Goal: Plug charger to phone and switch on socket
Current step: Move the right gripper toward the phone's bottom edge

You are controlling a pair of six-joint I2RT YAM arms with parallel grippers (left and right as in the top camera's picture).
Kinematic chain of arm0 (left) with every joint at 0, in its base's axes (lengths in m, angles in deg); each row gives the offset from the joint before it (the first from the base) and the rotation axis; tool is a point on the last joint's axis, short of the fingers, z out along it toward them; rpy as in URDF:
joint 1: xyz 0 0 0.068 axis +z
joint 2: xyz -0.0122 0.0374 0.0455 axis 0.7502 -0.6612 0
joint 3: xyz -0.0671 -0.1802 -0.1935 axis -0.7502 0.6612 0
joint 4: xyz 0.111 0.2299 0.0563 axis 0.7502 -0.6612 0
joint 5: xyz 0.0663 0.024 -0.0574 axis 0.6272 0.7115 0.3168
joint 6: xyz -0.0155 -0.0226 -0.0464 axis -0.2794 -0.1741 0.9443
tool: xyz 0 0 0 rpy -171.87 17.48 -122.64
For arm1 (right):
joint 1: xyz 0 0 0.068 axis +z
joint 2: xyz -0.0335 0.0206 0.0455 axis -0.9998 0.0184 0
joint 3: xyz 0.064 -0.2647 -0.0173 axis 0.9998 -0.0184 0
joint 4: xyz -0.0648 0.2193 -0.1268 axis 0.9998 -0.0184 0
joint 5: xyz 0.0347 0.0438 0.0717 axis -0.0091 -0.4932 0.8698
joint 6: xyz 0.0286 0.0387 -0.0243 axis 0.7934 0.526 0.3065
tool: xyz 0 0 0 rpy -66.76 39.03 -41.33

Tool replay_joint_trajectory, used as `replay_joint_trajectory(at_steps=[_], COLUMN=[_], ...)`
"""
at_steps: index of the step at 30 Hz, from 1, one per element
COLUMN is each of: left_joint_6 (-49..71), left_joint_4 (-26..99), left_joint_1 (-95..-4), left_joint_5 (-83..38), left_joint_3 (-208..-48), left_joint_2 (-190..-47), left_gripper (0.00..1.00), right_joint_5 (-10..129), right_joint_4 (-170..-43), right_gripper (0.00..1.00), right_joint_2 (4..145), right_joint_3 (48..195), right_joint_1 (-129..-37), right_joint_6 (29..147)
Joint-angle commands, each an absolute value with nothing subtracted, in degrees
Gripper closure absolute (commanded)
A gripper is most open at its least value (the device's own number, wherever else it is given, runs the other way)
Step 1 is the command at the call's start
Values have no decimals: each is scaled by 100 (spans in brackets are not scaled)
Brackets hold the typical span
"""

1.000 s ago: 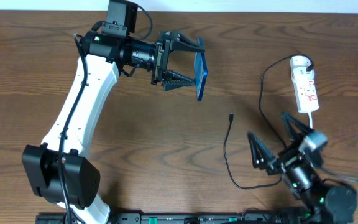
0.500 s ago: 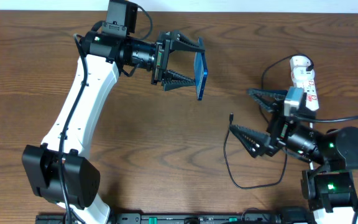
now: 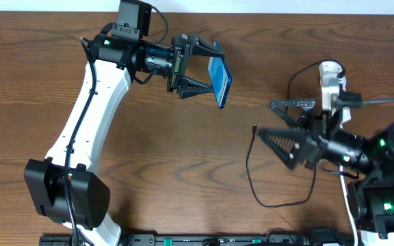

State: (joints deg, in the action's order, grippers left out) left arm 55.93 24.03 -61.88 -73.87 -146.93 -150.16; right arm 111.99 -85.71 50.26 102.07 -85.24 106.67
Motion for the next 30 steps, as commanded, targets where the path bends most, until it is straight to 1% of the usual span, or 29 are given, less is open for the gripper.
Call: replay_joint_trajectory(at_steps=[1, 5, 9, 13, 18, 22, 30], left_joint_6=[5564, 5562, 5562, 5562, 5564, 5564, 5560], left_joint_4=[2414, 2411, 2411, 2411, 2411, 2411, 2411], left_joint_1=[-6162, -6164, -6164, -6164, -6164, -6164, -6164], left_joint_5=[-7433, -7203, -7039, -6615, -6394, -6394, -6257], left_joint_3=[-14756, -14758, -14756, -14756, -14756, -14756, -14756], left_joint_2=[-14839, -14839, -14839, -14839, -14839, -14839, -14839], left_gripper=[21, 22, 22, 22, 22, 22, 22], right_joint_5=[9809, 8384, 6889, 5973, 4183, 3993, 4010], right_joint_4=[-9242, -10571, -11660, -12082, -12082, -11894, -11358], right_gripper=[1, 1, 1, 1, 1, 1, 2], right_joint_2=[5166, 5463, 5898, 6374, 7002, 7496, 7946], right_joint_3=[10684, 11344, 12048, 12679, 12968, 12968, 12968], right_joint_1=[-8328, -7768, -6918, -5982, -5196, -4988, -4994], right_joint_6=[9913, 9203, 9061, 8980, 9706, 9974, 10106])
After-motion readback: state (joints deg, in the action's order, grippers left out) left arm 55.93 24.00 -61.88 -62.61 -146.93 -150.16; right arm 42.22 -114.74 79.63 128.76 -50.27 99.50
